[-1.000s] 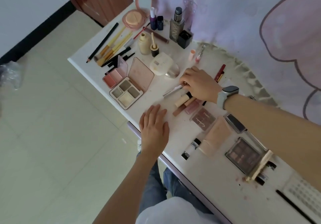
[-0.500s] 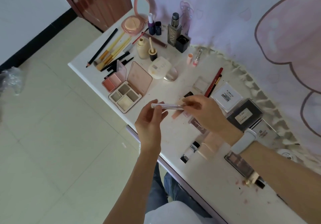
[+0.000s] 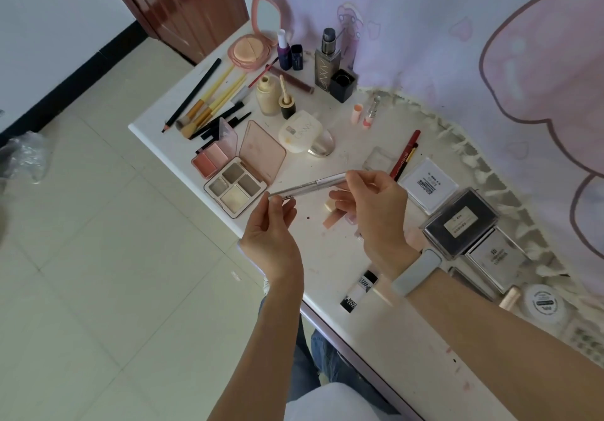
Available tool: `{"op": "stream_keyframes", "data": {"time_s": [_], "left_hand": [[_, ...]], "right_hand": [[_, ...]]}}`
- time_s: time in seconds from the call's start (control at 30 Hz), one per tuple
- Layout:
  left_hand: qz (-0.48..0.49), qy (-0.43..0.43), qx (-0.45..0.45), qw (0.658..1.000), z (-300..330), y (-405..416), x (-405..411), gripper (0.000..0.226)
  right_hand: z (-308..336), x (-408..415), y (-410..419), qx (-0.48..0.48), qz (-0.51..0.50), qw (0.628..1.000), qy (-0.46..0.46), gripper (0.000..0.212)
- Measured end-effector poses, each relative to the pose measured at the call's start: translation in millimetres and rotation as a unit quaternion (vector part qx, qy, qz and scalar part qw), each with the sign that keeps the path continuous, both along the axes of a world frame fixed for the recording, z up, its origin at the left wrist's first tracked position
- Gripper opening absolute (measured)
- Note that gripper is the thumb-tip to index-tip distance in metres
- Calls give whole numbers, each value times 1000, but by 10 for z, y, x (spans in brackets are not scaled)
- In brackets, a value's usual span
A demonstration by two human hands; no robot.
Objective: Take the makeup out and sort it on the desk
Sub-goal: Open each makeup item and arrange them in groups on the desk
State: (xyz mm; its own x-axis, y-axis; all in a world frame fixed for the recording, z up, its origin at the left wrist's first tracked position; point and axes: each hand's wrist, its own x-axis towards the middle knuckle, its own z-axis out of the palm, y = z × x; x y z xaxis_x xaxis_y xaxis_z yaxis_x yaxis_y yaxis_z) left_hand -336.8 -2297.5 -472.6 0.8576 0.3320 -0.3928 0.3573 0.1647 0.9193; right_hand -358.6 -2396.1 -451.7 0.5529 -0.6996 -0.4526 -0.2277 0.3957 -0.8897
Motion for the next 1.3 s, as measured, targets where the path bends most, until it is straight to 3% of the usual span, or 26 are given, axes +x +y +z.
{"op": "stream_keyframes", "data": {"time_s": [0.13,0.23,0.4,0.5,0.73,0.77,0.83,0.93,1.03,1.1,1.13,1.17,1.23,1.3], "left_hand": [[-15,8,1,1000,6,-9,-14,14],[-49,-20,3,999,6,-2,23,8],[-227,-100,142,958,-36,0,-3,21],[-283,-132,213,926,-69,31,-7,20],[-334,-82,252,904,-10,65,80,66],[-351,-85,263,894,-7,73,100,63],[-388,-128,273,871,-4,81,115,33],[-450,-212,292,817,10,52,95,31],[-453,-200,266,827,15,59,87,4],[-472,-138,241,837,-2,65,117,20],[-491,-124,235,829,-1,71,124,18],[-506,-131,239,819,9,73,127,10],[-517,-166,263,798,31,74,115,25],[-525,-191,285,779,33,73,120,20]], "right_hand": [[36,64,-43,14,38,999,35,16],[17,40,-89,22,95,993,64,9],[2,-3,-112,-8,123,991,58,21],[8,-21,-153,-44,154,986,55,23],[-14,-59,-351,-27,198,980,-3,22],[-19,-61,-395,-25,198,980,-5,22],[-41,-65,-462,-31,195,980,-2,24],[-63,-77,-512,-28,219,975,7,24],[-63,-88,-566,9,238,971,-3,26],[-62,-105,-615,7,267,964,3,26],[-67,-116,-641,-3,287,958,12,26],[-69,-128,-664,-15,309,951,24,27],[-58,-144,-717,-49,361,930,49,27],[-24,-153,-776,-90,414,903,69,26]]}}
